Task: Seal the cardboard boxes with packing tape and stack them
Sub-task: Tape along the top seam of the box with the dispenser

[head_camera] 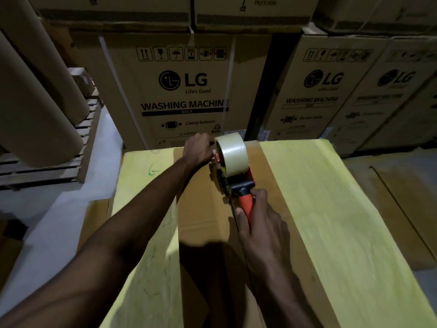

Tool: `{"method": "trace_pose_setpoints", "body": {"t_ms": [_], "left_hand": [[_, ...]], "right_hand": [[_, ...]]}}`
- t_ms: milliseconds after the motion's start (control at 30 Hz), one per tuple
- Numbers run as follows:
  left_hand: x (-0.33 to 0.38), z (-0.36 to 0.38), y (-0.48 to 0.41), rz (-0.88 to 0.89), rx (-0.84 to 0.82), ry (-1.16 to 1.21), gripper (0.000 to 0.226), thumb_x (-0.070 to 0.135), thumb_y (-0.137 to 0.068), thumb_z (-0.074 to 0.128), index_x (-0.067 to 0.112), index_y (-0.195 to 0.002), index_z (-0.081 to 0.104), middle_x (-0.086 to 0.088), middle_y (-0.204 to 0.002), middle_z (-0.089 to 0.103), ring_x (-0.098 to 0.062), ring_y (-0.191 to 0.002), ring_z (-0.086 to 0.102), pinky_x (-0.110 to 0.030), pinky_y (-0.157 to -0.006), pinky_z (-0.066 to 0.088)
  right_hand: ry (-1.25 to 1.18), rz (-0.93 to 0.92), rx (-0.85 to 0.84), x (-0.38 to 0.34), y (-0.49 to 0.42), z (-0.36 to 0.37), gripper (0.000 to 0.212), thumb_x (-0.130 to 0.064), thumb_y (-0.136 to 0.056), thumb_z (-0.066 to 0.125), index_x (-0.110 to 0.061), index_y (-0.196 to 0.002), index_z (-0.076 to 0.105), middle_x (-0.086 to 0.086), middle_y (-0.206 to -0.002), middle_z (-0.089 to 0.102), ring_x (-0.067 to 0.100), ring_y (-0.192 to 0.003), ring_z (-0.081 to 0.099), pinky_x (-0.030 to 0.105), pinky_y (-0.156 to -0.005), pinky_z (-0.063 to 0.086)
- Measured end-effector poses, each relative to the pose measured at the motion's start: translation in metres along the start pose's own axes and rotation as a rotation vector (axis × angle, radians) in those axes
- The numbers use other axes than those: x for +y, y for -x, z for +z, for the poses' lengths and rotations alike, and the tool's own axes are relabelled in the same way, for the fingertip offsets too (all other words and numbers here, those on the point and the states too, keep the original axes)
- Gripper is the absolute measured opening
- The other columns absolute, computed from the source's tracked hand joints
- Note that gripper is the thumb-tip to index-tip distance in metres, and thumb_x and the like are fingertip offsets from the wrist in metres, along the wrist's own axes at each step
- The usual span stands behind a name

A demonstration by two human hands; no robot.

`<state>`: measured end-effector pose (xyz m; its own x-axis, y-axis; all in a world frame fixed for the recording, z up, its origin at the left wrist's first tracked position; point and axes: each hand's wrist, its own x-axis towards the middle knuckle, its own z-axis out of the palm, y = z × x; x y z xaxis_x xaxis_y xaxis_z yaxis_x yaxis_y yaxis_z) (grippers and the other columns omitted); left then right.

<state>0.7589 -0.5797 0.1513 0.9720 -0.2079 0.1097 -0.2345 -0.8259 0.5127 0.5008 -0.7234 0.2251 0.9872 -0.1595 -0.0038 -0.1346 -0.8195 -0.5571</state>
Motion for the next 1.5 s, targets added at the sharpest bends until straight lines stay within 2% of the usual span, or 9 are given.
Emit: {"method": "trace_pose_setpoints", "body": {"t_ms": [200, 367, 567, 733, 800, 867, 967, 1167, 1500], "left_hand": [[0.009, -0.017, 0.01, 0.04, -0.016, 0.056, 0.031, 0.04, -0.103, 0.058, 0.025, -0.076, 0.053, 0.008, -0.068, 0.049, -0.008, -0.06, 0.046, -0.027, -0.059, 0.032], [-0.002, -0.007, 0.001, 0.03, 0.007, 0.066, 0.048, 0.054, -0.101, 0.054, 0.029, -0.06, 0.054, 0.005, -0.059, 0.059, -0.021, -0.056, 0.059, -0.029, -0.059, 0.046], [-0.017, 0.009, -0.01, 0.072, 0.021, 0.091, 0.05, 0.067, -0.099, 0.047, 0.035, -0.064, 0.062, 0.007, -0.051, 0.055, -0.014, -0.047, 0.054, -0.027, -0.06, 0.049], [-0.014, 0.01, -0.01, 0.063, 0.02, -0.013, 0.052, 0.06, -0.104, 0.045, 0.026, -0.071, 0.067, 0.005, -0.053, 0.054, -0.015, -0.048, 0.054, -0.027, -0.057, 0.045], [-0.006, 0.011, -0.005, 0.055, -0.011, -0.127, 0.055, 0.057, -0.108, 0.036, 0.022, -0.076, 0.064, -0.001, -0.063, 0.057, -0.024, -0.063, 0.063, -0.035, -0.07, 0.053], [0.0, 0.012, 0.003, 0.103, -0.035, -0.222, 0.055, 0.052, -0.111, 0.024, 0.017, -0.114, 0.067, -0.01, -0.098, 0.07, -0.031, -0.102, 0.067, -0.049, -0.098, 0.047], [0.003, 0.009, 0.015, 0.322, -0.082, -0.253, 0.065, 0.054, -0.11, 0.015, 0.019, -0.164, 0.021, -0.006, -0.169, 0.027, -0.027, -0.155, 0.025, -0.055, -0.124, 0.02], [0.004, 0.019, 0.054, 0.628, -0.327, -0.399, 0.089, 0.068, -0.1, 0.015, 0.01, -0.164, -0.007, -0.012, -0.172, -0.012, -0.024, -0.159, -0.011, -0.048, -0.129, -0.003], [0.011, 0.009, 0.104, 0.69, -0.376, -0.339, 0.08, 0.069, -0.094, 0.009, 0.027, -0.161, -0.007, -0.002, -0.173, -0.006, -0.021, -0.16, -0.008, -0.048, -0.129, 0.0]], "right_hand": [[0.12, -0.027, -0.033, -0.018, -0.013, -0.01, 0.044, -0.037, -0.106, 0.046, -0.026, -0.144, 0.027, 0.0, -0.106, 0.064, 0.025, -0.096, 0.061, 0.036, -0.078, 0.045], [0.135, -0.01, -0.108, -0.018, -0.003, -0.022, 0.045, -0.036, -0.106, 0.043, -0.031, -0.144, 0.021, 0.001, -0.104, 0.063, 0.024, -0.089, 0.058, 0.039, -0.078, 0.048], [0.195, 0.005, -0.169, -0.007, 0.061, -0.045, 0.043, -0.046, -0.105, 0.033, -0.038, -0.141, 0.01, -0.007, -0.095, 0.053, 0.022, -0.087, 0.059, 0.038, -0.077, 0.048], [0.183, 0.07, -0.17, -0.005, 0.082, -0.05, 0.042, -0.049, -0.103, 0.036, -0.04, -0.136, 0.011, -0.008, -0.109, 0.059, 0.024, -0.098, 0.062, 0.038, -0.088, 0.05], [0.177, 0.07, -0.147, -0.006, 0.081, -0.047, 0.043, -0.049, -0.102, 0.038, -0.038, -0.137, 0.015, -0.007, -0.108, 0.061, 0.023, -0.096, 0.063, 0.039, -0.086, 0.052], [0.185, 0.054, -0.131, -0.006, 0.082, -0.044, 0.044, -0.049, -0.102, 0.039, -0.034, -0.138, 0.018, -0.007, -0.108, 0.063, 0.021, -0.096, 0.064, 0.04, -0.084, 0.052], [0.181, 0.049, -0.12, -0.006, 0.088, -0.04, 0.043, -0.049, -0.103, 0.038, -0.032, -0.138, 0.02, -0.006, -0.11, 0.064, 0.022, -0.097, 0.064, 0.039, -0.082, 0.052], [0.154, 0.054, -0.076, -0.007, 0.102, -0.035, 0.034, -0.046, -0.103, 0.041, -0.035, -0.128, 0.02, -0.008, -0.107, 0.063, 0.019, -0.09, 0.063, 0.036, -0.078, 0.051], [0.163, 0.021, -0.051, 0.001, 0.123, -0.028, 0.041, -0.045, -0.104, 0.039, -0.031, -0.137, 0.018, -0.009, -0.113, 0.059, 0.019, -0.092, 0.063, 0.038, -0.081, 0.052]]}}
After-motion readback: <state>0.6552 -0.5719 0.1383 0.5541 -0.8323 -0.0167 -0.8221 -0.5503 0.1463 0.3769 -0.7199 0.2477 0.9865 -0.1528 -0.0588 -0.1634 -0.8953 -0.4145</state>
